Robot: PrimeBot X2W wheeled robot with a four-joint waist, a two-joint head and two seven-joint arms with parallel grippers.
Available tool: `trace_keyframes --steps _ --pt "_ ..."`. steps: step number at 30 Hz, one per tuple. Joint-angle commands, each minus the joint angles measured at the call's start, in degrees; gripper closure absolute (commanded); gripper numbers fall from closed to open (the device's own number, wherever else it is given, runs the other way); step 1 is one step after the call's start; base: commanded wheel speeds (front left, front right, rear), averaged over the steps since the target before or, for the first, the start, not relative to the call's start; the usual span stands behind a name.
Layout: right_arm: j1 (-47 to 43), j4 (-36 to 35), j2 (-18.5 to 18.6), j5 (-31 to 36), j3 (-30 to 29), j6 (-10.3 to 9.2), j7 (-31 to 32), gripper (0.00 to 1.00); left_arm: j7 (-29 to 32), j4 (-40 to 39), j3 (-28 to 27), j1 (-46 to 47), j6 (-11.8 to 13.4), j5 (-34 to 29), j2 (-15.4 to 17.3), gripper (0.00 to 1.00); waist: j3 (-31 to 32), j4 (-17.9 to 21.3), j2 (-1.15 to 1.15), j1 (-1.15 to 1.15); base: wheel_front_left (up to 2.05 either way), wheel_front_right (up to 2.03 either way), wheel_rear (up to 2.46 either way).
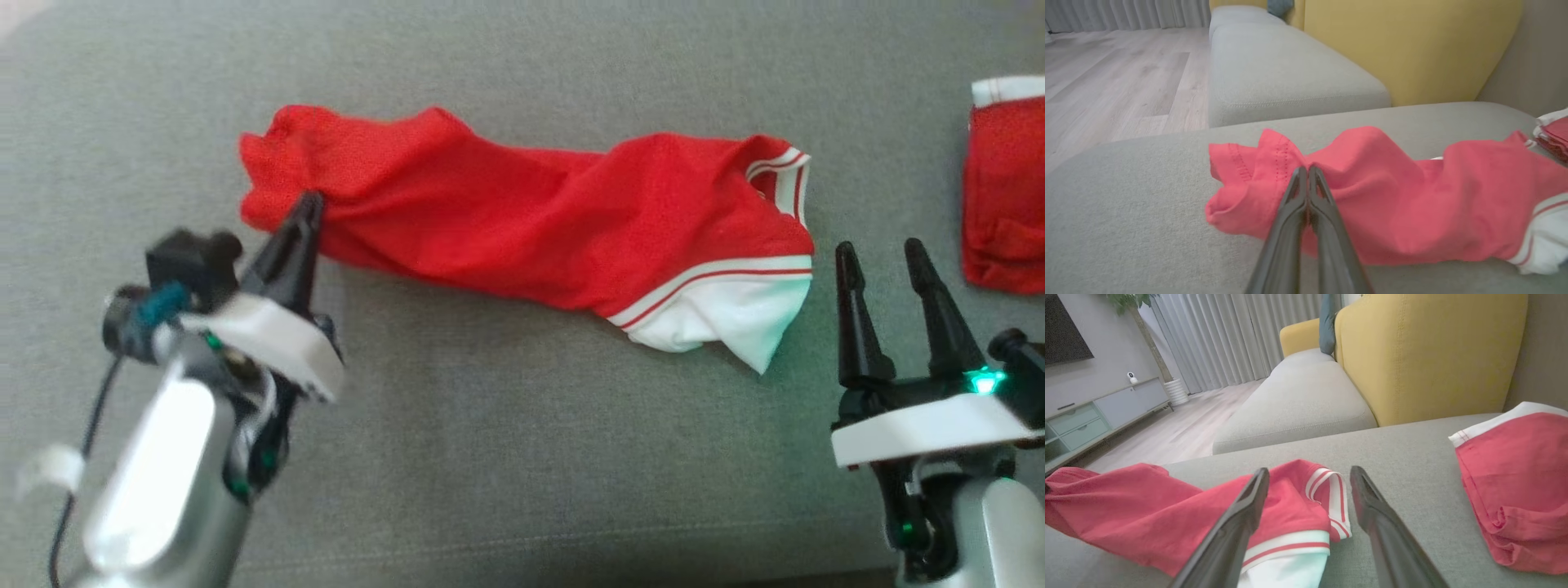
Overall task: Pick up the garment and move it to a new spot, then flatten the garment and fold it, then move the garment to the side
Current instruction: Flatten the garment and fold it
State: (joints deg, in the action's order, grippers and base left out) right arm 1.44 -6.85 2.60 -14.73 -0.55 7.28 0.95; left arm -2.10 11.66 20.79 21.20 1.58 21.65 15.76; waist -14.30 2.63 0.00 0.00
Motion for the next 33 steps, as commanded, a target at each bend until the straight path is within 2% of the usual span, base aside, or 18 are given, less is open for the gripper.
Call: trace_keyframes --steps 1,10,14,19,28,29,32,33 --pt "-0.07 -2.26 0.28 -0.5 0.9 0.21 -0.21 0.0 0.82 -5.3 -1.95 -1.07 1.06 -0.68 2.36 1.0 1.47 -1.11 0.0 0.0 0.0 0.0 0.0" --pt "-1.61 -2.96 0.28 -1.12 -0.48 0.21 0.21 0.0 6.9 -25.99 -1.59 -10.93 5.68 -0.21 3.41 1.0 3.94 -3.49 0.0 0.0 0.0 0.0 0.0" --pt "-1.43 -3.22 0.28 -1.63 -0.09 0.21 0.36 0.0 10.17 -29.54 -1.99 -13.24 7.43 0.64 3.77 1.0 3.7 -3.44 0.0 0.0 0.0 0.0 0.0" --pt "-0.61 -3.31 0.28 -2.1 0.54 0.21 0.16 0.0 11.5 -23.88 -3.13 -11.9 7.39 3.47 2.99 1.0 1.88 -1.82 0.0 0.0 0.0 0.0 0.0" --pt "1.22 -3.08 0.28 -2.47 0.86 0.21 -0.42 0.0 8.33 -4.33 -6.47 -2.32 5.59 7.59 0.6 1.0 -2.22 1.86 0.0 0.0 0.0 0.0 0.0" --pt "1.34 -2.98 0.28 -2.45 0.79 0.21 -0.49 0.0 8.06 -2.33 -6.65 -1.52 5.44 7.8 0.47 0.88 -2.5 2.15 0.0 0.0 0.0 0.0 0.0" --pt "1.54 -2.71 0.28 -2.27 0.66 0.21 -0.66 0.0 6.33 1.76 -7.2 0.07 5.13 8.33 -0.18 0.0 -2.97 2.64 0.0 0.0 0.0 0.0 0.0" --pt "1.54 -2.69 0.28 -2.18 0.61 0.21 -0.72 0.0 5.29 2.43 -7.26 0.26 5.03 8.22 -0.35 0.0 -3.03 2.7 0.0 0.0 0.0 0.0 0.0"
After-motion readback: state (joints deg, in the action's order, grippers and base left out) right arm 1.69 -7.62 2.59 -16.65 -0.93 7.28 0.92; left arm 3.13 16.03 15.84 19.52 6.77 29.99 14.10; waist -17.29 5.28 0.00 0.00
